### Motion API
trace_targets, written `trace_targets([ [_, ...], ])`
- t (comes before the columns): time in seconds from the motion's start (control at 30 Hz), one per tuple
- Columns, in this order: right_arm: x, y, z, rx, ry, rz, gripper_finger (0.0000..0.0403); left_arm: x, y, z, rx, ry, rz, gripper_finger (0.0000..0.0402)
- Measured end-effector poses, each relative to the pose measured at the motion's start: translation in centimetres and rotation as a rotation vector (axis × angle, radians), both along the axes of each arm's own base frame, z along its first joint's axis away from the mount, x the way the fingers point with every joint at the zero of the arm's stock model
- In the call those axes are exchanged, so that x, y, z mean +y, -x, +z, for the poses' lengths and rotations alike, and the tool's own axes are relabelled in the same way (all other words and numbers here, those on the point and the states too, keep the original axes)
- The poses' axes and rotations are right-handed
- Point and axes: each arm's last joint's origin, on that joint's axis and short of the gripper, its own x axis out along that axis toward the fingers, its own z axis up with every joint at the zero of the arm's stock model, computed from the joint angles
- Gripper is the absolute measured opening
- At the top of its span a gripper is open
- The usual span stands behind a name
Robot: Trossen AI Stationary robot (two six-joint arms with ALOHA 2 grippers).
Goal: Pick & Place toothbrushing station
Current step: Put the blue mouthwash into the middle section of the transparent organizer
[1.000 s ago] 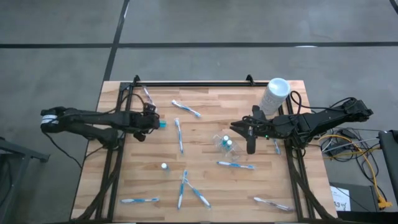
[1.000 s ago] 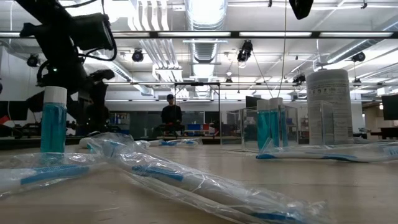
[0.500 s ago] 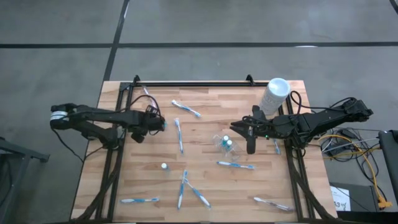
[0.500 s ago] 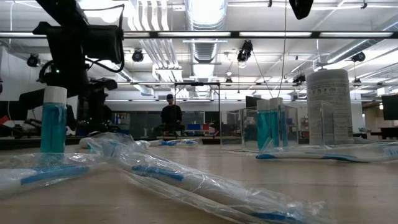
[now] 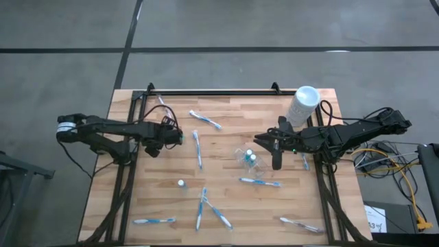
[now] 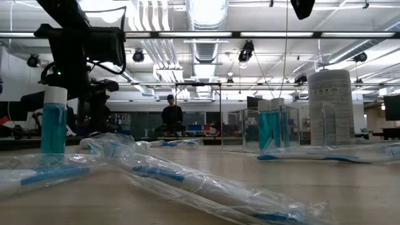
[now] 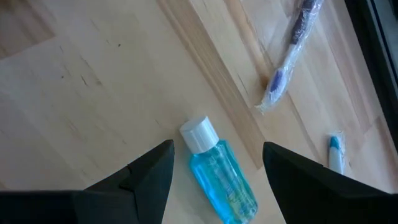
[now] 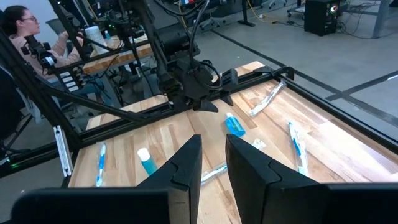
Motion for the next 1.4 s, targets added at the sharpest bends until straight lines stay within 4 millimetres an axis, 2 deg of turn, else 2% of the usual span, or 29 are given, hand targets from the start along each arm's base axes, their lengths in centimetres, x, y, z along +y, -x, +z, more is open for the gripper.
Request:
trace_targets([
  [0.43, 0.0, 0.0, 0.0, 0.000, 0.000, 0.000, 0.0068, -0.2, 0.0, -0.2, 0.019, 0.089, -0.061, 0.0250],
  [0.73, 0.0, 0.0, 0.0, 0.000, 0.000, 0.000, 0.0068, 0.0, 0.0, -0.2, -0.001, 0.005, 0.025, 0.0250],
  [1.4, 0.0, 0.0, 0.0, 0.000, 0.000, 0.000, 0.0068, 0.3, -1.4, -2.9, 0.065, 0.018, 0.085, 0.0250],
])
